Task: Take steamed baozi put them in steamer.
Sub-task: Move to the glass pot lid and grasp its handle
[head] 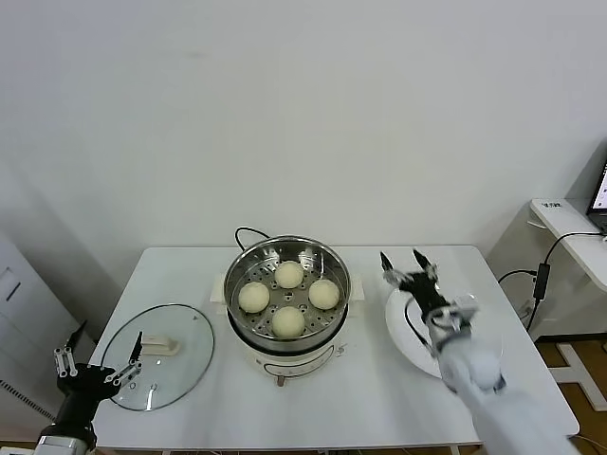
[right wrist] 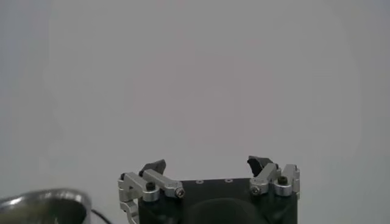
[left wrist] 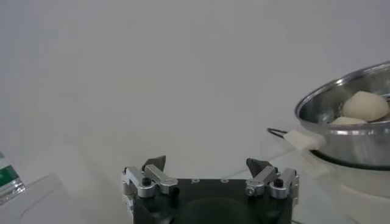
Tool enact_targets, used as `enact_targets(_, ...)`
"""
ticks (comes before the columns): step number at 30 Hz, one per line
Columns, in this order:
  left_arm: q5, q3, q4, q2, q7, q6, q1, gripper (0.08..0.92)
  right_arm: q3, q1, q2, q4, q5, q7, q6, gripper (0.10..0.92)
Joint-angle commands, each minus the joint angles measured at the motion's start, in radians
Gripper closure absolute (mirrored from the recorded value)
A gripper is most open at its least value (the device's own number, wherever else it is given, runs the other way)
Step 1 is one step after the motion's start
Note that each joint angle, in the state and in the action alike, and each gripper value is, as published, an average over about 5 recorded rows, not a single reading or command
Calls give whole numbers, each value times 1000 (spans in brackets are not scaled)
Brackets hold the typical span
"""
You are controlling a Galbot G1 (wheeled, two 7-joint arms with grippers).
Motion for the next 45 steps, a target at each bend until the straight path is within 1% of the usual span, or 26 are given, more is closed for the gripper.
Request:
enact_targets(1, 75, -3, 80, 15, 1, -104, -22, 177, 341, -437, 212, 240, -170, -65, -36, 203)
enact_targets(5, 204, -7, 196, 61, -18, -289, -50, 177, 337, -455, 253, 278, -180, -52, -62, 203)
enact_targets(7, 318, -20, 274, 96, -50, -411, -61, 177, 333, -462, 262, 286, -184, -52, -65, 203)
enact_targets(9, 461, -35, 347, 128, -101, -517, -62, 177, 329, -463, 265, 284, -189, -53, -65, 203)
enact_targets(11, 597, -40, 404, 148, -171, -579, -62, 177, 327, -461, 264, 280, -192, -53, -65, 203)
enact_targets(14, 793, -37, 472, 158, -280, -629, -79, 177, 326, -453, 262, 272, -196, -52, -64, 203)
enact_targets(16, 907, -33, 506, 155, -322, -652, -98, 177, 327, -450, 261, 268, -201, -52, -63, 203)
enact_targets(20, 1041, -7, 543, 139, -368, -647, -132, 177, 333, -453, 263, 272, -205, -52, -61, 203)
enact_targets(26, 1174, 28, 597, 114, -407, -599, -190, 177, 342, -469, 270, 277, -206, -55, -55, 203)
enact_targets(34, 1241, 23, 681, 121, -395, -504, -290, 177, 359, -496, 283, 285, -208, -72, -42, 203)
enact_targets(39, 1246, 20, 745, 137, -391, -490, -354, 177, 366, -504, 287, 293, -207, -73, -39, 203)
enact_targets(45, 1253, 35, 809, 156, -405, -480, -413, 177, 373, -509, 290, 297, -208, -76, -35, 203)
